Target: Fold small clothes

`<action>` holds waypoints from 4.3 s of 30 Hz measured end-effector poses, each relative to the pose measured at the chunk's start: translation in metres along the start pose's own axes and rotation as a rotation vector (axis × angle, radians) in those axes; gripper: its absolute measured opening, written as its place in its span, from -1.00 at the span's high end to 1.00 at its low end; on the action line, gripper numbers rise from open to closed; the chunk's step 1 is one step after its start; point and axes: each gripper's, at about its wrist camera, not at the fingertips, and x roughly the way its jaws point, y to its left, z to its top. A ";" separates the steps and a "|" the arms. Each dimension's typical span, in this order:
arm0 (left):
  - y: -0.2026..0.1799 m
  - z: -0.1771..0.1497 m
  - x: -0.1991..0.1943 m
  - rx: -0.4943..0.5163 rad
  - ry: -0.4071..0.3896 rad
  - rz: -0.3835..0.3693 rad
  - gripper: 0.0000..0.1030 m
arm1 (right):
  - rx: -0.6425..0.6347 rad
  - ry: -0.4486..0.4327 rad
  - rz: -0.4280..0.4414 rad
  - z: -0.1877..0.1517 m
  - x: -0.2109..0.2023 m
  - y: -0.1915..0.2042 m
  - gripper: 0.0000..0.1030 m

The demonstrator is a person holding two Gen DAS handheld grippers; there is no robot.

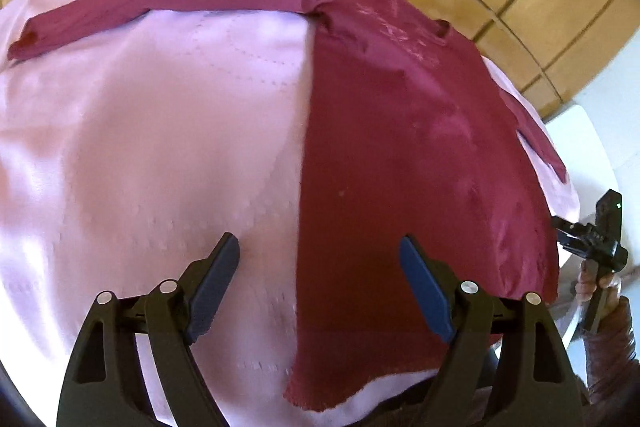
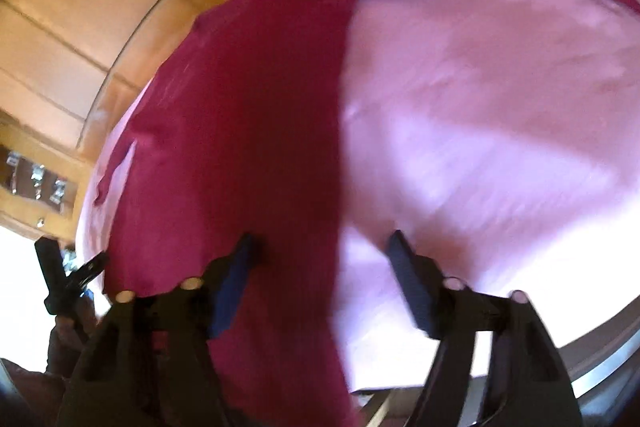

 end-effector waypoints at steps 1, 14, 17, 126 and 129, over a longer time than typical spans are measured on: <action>0.000 -0.001 0.000 0.005 -0.001 -0.004 -0.35 | -0.009 0.009 0.000 -0.003 0.002 0.006 0.01; 0.012 -0.007 -0.023 0.008 -0.021 -0.157 0.88 | -0.219 0.008 -0.109 -0.024 -0.025 0.055 0.81; 0.014 -0.024 -0.025 0.011 0.033 -0.165 0.88 | -0.216 0.074 -0.156 -0.038 -0.019 0.040 0.81; -0.050 0.221 0.141 0.020 -0.067 0.127 0.76 | -0.236 -0.305 -0.375 0.046 0.104 0.078 -0.79; -0.051 0.218 0.124 0.006 -0.129 0.149 0.62 | -0.220 -0.278 -0.389 0.050 0.099 0.082 -0.78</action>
